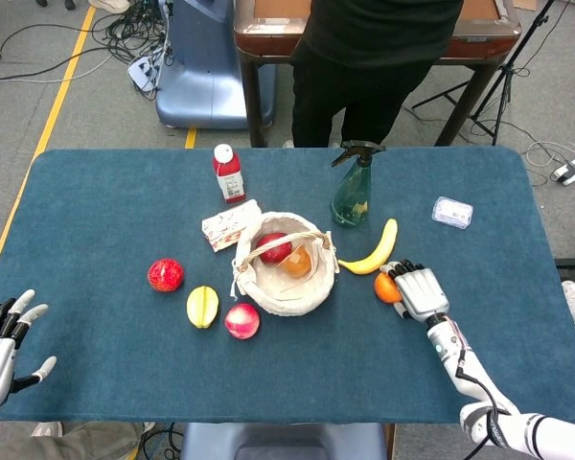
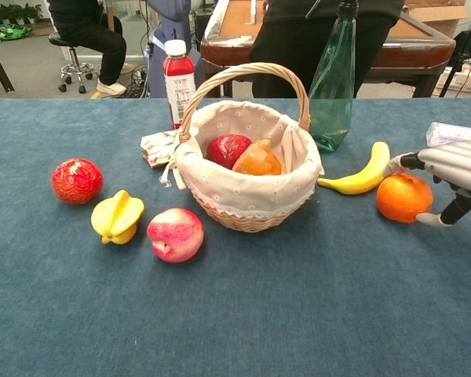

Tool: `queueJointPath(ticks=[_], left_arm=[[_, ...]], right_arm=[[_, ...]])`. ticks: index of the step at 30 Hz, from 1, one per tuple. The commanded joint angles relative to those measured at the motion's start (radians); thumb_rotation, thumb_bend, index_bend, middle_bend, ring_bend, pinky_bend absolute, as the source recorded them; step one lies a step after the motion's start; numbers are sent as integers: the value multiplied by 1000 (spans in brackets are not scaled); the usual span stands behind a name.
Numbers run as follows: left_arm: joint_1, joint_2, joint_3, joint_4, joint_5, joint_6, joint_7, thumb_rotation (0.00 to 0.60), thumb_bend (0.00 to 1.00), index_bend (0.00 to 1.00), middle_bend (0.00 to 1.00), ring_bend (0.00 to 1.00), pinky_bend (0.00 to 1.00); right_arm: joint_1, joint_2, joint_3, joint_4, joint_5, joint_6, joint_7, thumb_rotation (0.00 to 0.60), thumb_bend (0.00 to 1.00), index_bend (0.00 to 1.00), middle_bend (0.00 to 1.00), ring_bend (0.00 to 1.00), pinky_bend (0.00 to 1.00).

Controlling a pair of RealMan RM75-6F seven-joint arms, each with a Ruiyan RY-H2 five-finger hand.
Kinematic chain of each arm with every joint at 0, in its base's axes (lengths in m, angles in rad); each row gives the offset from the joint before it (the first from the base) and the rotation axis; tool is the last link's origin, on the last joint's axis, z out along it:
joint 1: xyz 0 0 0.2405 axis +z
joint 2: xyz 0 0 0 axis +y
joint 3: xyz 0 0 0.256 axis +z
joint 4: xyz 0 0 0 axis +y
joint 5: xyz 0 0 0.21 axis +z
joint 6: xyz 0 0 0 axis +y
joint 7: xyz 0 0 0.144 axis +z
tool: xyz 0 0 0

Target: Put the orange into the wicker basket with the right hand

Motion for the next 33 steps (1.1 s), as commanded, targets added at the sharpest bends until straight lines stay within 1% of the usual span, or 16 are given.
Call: queueJointPath(ticks=[1,3,5,11,16,20,25,28,31,33], left_arm=[[0,0,0,1,1,0,-1,600,246,225,0,0,40],[0,-1,0,2,2,1,-2,600,246,225,0,0,40],[0,-1,-1,2,1,1,-3,600,246,225,0,0,40],[-2,-1,-1,2,2,-1,-1,600,246,226,0,0,40],[-1,-2,0,0,4,0,0,600,246,228,0,0,40],[0,1,0,-2,6,3,0,600,246,231,0,0,40],[5,4,1,-5,7,9,0,600,246,233,0,0,40],[6,5,2,-5,6,10,-1,600,246,234,0,0,40],[7,5,1,-5,8,13,-3,600,246,235,0,0,40],[8,5,1,-3,6,13,-4,600,246,235,0,0,40]], right_arm=[[-1,-1,-3,-3,-11,15,5,600,373,310,278,214,419],[-5,10,-6,-22,-30,33,21,600,383,335,292,233,433],[-11,29,-7,-53,-50,53,45,600,383,337,294,238,436],[-29,122,0,-210,-123,98,173,600,366,337,303,245,440],[-24,179,5,-315,-178,105,261,600,360,337,305,246,441],[-7,182,16,-354,-200,97,319,600,360,337,305,246,441],[33,164,43,-382,-185,54,385,600,360,337,305,246,443],[55,134,63,-377,-172,44,414,600,360,337,300,246,443],[78,107,79,-363,-146,23,438,600,360,329,275,246,443],[89,94,85,-352,-137,16,438,600,359,287,244,245,443]])
